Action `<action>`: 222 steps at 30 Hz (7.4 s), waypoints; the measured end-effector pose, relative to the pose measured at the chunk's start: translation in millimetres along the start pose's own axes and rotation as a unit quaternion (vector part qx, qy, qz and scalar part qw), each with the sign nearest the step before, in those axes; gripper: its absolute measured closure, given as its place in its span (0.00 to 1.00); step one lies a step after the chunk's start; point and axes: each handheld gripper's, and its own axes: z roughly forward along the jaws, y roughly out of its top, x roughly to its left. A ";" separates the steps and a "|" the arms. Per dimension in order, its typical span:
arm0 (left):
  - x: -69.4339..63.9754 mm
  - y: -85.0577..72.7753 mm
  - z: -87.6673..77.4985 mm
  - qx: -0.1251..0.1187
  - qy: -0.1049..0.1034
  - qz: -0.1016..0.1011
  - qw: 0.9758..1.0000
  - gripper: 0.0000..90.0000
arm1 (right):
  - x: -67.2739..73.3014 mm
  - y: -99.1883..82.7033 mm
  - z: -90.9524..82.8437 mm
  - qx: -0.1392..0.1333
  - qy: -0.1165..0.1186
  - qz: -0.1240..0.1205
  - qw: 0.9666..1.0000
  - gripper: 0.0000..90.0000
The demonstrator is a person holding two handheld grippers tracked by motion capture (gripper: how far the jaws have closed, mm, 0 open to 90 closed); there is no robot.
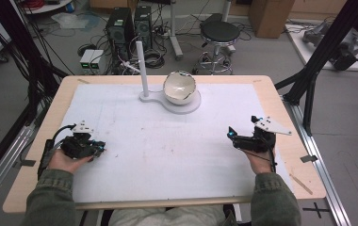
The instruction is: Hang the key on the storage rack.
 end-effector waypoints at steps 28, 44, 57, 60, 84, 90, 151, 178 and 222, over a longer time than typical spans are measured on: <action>2.5 6.7 -23.7 -0.070 0.000 -0.021 0.997 0.92 | -0.4 -0.1 -0.2 0.001 -0.002 0.000 1.000 0.01; 3.8 19.7 -36.3 -0.097 0.006 -0.018 0.995 0.92 | -0.2 -0.2 -0.4 0.002 -0.005 -0.004 1.000 0.01; 1.7 43.6 -37.4 -0.104 0.009 0.000 0.995 0.92 | 1.1 -0.2 -0.5 0.002 -0.002 -0.004 1.000 0.01; 1.5 51.2 -39.6 -0.108 0.009 0.005 0.994 0.92 | 1.0 -0.3 -0.5 0.003 -0.001 -0.003 1.000 0.01; -1.3 100.8 -56.6 -0.125 0.016 0.035 0.991 0.92 | 0.8 -1.0 0.4 0.006 0.004 0.000 1.000 0.01; -2.1 119.4 -58.0 -0.134 0.014 0.034 0.990 0.92 | -0.1 -1.1 0.3 0.006 0.004 0.002 1.000 0.01; 19.3 228.8 -16.7 -0.233 -0.002 0.025 0.972 0.92 | -7.5 -5.2 -6.2 0.004 0.002 0.020 1.000 0.01; 33.5 262.1 5.0 -0.266 0.004 -0.021 0.964 0.92 | -5.7 -5.3 -5.7 0.002 0.009 0.025 1.000 0.01; 48.5 246.8 -0.7 -0.251 0.012 -0.073 0.965 0.40 | -10.8 -6.1 -7.6 -0.001 -0.002 0.035 0.999 0.01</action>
